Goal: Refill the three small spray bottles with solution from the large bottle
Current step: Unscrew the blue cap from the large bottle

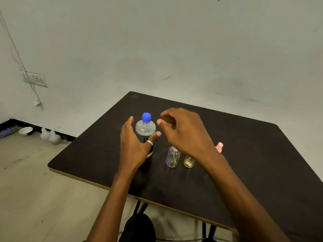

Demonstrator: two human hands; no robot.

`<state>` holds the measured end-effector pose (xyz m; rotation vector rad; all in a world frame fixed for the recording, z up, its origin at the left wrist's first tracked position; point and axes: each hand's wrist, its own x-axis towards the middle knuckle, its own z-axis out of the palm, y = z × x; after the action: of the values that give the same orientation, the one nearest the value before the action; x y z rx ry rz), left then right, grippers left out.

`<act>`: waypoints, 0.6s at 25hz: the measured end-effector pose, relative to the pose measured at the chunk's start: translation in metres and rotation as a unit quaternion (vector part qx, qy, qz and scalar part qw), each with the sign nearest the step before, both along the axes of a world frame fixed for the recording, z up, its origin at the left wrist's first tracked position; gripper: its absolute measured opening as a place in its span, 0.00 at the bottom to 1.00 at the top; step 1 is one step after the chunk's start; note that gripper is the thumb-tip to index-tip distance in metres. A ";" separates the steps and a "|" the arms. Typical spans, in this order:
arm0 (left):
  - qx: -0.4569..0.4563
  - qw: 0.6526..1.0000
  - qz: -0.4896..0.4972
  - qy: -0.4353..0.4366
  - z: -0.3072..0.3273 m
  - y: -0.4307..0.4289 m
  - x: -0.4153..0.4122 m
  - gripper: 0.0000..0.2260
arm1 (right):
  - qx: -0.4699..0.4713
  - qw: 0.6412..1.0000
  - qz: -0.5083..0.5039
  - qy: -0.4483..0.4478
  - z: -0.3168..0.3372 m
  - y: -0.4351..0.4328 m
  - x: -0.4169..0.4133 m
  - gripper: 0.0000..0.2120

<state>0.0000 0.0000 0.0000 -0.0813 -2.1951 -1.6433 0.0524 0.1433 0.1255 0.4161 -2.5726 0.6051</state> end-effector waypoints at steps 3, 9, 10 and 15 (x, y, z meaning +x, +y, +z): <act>0.008 0.999 -0.004 0.031 0.007 0.002 -0.006 0.49 | 0.071 0.997 -0.014 -0.032 0.017 -0.017 -0.032 0.17; -0.012 0.998 0.027 0.054 0.009 0.004 -0.005 0.29 | 0.174 0.982 -0.034 -0.072 0.025 -0.041 -0.071 0.24; -0.011 0.998 0.031 0.056 0.009 0.004 -0.004 0.27 | 0.174 0.982 -0.035 -0.067 0.025 -0.043 -0.072 0.24; 0.002 0.998 0.021 0.056 0.010 0.003 -0.005 0.23 | 0.189 0.980 -0.037 -0.052 0.015 -0.049 -0.074 0.22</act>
<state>-0.0047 0.0025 0.0100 -0.1226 -2.0957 -1.5828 -0.0211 0.0941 0.1408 0.4173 -2.7926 0.1078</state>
